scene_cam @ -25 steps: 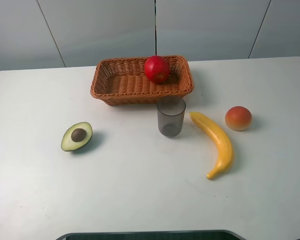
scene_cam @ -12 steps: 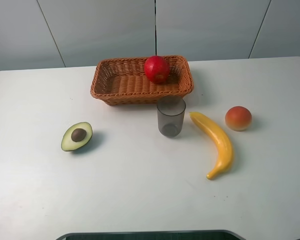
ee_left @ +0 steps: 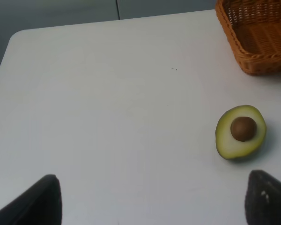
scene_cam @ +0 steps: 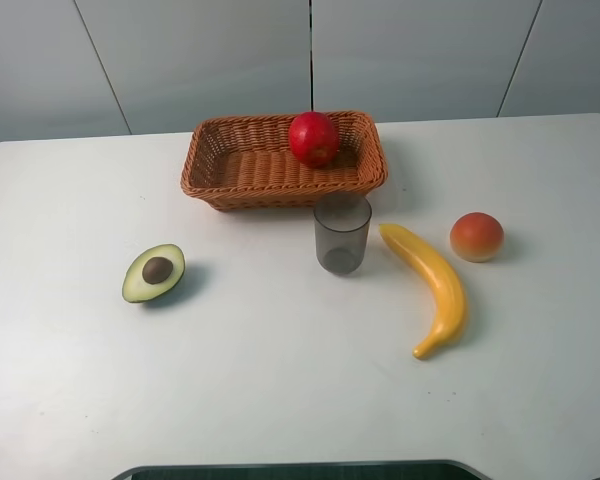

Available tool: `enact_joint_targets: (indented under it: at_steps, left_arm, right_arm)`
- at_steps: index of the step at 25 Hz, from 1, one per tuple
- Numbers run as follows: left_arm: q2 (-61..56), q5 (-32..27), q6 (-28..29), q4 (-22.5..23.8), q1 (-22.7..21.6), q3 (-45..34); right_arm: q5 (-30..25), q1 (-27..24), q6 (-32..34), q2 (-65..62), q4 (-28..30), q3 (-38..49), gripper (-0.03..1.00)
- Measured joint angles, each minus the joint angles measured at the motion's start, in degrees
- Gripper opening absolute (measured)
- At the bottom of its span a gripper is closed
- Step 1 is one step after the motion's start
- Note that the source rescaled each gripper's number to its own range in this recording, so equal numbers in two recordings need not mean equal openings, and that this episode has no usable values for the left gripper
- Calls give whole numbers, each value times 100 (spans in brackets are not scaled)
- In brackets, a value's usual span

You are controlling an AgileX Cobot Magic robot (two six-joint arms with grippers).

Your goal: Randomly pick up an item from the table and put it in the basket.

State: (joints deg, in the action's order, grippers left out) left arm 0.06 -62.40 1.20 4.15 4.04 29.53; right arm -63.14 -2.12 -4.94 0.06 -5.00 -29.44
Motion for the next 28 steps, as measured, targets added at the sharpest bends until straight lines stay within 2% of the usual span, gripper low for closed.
enact_joint_targets:
  at_steps: [28]
  left_arm:
    - [0,0,0,0,0,0]
  right_arm:
    - [12,0,-71,-12,-140,0,100]
